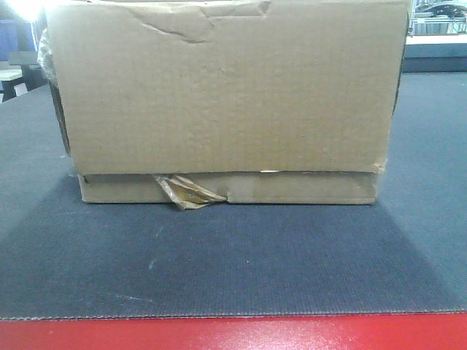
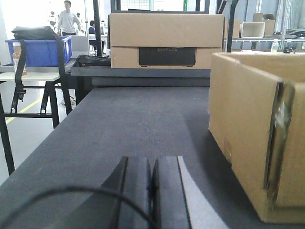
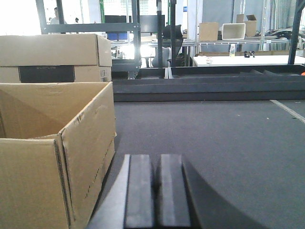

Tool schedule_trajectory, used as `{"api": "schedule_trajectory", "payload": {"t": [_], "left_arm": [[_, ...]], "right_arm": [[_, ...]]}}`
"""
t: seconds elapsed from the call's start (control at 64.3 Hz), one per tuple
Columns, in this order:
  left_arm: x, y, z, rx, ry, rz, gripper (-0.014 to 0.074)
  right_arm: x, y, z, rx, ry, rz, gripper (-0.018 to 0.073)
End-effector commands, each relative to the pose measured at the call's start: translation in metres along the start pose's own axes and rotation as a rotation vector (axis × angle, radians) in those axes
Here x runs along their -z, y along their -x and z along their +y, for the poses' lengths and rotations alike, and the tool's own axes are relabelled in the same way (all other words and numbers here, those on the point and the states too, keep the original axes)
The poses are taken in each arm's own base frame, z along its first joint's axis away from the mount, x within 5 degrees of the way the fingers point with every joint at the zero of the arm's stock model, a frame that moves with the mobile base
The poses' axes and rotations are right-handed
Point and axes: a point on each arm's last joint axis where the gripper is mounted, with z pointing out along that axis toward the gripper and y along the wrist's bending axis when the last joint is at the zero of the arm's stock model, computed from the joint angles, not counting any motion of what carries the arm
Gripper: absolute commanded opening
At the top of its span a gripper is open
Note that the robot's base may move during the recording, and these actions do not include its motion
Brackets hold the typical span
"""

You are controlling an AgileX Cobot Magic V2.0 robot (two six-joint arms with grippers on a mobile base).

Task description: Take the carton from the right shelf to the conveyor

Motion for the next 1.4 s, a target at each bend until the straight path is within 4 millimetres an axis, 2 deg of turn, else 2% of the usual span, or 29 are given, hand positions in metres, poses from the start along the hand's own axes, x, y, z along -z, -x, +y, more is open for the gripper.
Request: {"api": "schedule_trajectory", "payload": {"t": [0.0,0.031,0.109,1.135,1.291,1.384], "left_arm": [[0.001,-0.001,0.000,-0.003,0.005,-0.088,-0.0008],[0.001,-0.007,0.000,0.002,0.003,-0.023,-0.0008],[0.001,-0.007,0.000,-0.003,0.001,-0.016,-0.0008],[0.001,-0.006,0.000,-0.003,0.001,-0.030,-0.0008],[0.001,-0.006,0.000,-0.003,0.001,-0.030,-0.0008],[0.001,-0.006,0.000,-0.003,0.001,-0.030,-0.0008]], "right_arm": [[0.001,0.001,-0.001,0.024,-0.009,-0.027,-0.0068],[0.001,0.001,-0.001,0.024,-0.009,-0.027,-0.0068],[0.001,0.002,-0.001,0.024,-0.009,-0.029,-0.0068],[0.002,0.004,0.000,0.024,-0.010,-0.057,-0.0068],[-0.004,-0.007,-0.001,0.045,-0.034,-0.066,-0.0068],[-0.012,-0.030,-0.004,0.046,-0.055,-0.079,-0.0068]]}}
